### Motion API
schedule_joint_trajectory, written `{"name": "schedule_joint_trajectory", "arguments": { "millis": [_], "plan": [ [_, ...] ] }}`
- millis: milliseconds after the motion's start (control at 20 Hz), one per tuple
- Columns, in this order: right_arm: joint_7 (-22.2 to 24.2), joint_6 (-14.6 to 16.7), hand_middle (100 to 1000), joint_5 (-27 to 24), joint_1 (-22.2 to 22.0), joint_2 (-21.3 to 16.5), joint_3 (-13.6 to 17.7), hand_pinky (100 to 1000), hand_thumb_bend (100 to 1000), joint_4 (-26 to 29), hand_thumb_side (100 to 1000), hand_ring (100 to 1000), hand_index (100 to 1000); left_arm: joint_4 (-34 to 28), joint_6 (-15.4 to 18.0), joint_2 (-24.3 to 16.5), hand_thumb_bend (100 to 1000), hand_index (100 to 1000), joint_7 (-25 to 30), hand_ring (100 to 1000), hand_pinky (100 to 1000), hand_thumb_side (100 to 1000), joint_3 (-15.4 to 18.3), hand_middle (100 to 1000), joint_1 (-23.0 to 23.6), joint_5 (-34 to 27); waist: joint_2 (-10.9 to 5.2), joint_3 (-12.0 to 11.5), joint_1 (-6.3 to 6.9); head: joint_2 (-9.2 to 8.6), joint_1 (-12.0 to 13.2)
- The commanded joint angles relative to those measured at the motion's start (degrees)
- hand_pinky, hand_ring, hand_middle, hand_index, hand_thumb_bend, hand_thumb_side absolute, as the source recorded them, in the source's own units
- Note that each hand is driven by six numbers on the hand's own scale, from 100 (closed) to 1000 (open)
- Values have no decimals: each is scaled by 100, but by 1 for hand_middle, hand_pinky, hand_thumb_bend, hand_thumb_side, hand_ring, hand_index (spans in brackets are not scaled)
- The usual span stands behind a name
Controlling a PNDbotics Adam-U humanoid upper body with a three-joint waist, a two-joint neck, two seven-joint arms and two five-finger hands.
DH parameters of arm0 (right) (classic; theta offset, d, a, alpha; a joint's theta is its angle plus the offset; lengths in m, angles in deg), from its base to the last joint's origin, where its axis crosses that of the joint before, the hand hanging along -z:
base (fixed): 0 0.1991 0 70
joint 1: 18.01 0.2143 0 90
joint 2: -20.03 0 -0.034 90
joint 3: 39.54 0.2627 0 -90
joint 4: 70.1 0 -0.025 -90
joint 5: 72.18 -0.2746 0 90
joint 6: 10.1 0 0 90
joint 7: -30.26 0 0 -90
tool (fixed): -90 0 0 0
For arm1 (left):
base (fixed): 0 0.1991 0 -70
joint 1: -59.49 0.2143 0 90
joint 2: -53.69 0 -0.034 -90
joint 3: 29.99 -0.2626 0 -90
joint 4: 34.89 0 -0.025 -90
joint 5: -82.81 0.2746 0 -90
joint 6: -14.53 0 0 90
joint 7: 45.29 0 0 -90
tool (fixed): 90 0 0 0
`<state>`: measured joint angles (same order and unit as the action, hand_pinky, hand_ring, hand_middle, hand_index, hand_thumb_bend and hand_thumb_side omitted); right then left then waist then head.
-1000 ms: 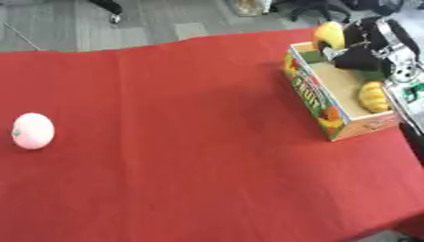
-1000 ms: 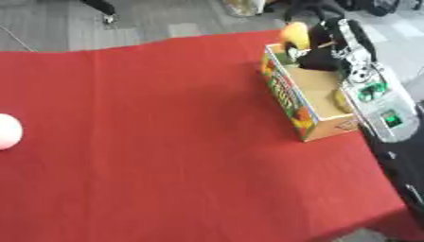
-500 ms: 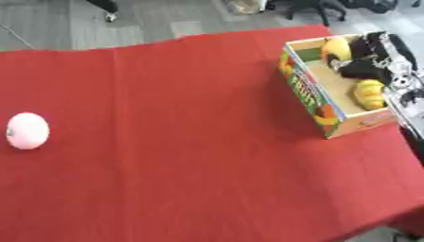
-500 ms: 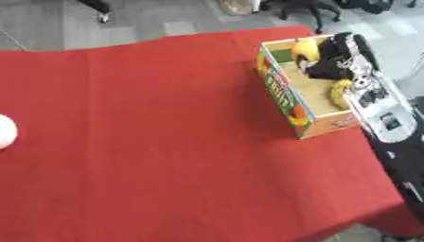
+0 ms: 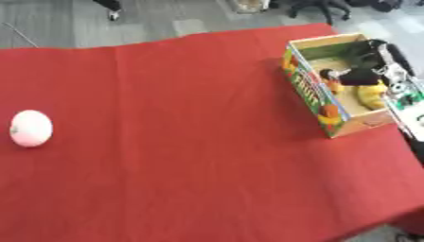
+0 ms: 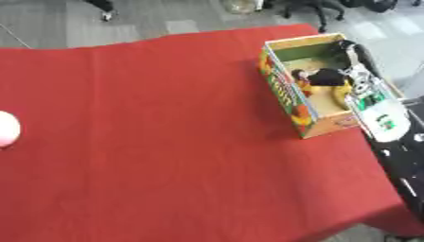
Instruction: Pick up the objects with one hand, pass them to the other hand, and then place them into the box on the other side of the table.
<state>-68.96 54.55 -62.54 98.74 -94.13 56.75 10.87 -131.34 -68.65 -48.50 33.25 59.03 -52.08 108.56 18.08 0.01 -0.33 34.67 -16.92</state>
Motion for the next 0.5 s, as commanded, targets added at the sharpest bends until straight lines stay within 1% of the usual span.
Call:
{"name": "schedule_joint_trajectory", "arguments": {
  "millis": [50,200,250,300,400,450,500],
  "plan": [
    [-161,-45,753,28,67,-224,117,768,648,75,220,827,820,-99,1,-178,709,833,-42,659,757,484,84,677,-12,27,-416,5,78,13,59],
    [-453,-22,732,-204,78,-200,189,759,626,330,216,815,801,-98,-8,-187,708,832,-62,658,755,482,102,675,3,36,-418,11,81,52,133],
    [-572,4,723,-338,84,-195,212,758,585,449,225,813,794,-98,-16,-190,707,832,-71,657,755,483,108,674,5,41,-420,12,83,66,178],
    [-700,45,718,-516,97,-187,241,758,510,588,237,812,786,-96,-29,-199,706,831,-76,657,754,483,112,673,5,51,-421,12,85,83,250],
    [-959,144,714,-903,105,-183,282,757,407,870,259,812,782,-91,-69,-236,706,831,-64,658,754,483,116,671,-3,82,-426,10,90,120,437],
    [-1076,200,714,-1081,103,-184,296,757,391,1010,268,813,783,-90,-97,-267,708,831,-45,659,754,483,119,671,-11,101,-429,7,94,139,539],
    [-1173,250,715,-1232,107,-182,306,757,397,1134,267,814,785,-89,-129,-303,710,831,-15,660,755,484,119,671,-22,119,-433,1,99,158,640]
  ]
}}
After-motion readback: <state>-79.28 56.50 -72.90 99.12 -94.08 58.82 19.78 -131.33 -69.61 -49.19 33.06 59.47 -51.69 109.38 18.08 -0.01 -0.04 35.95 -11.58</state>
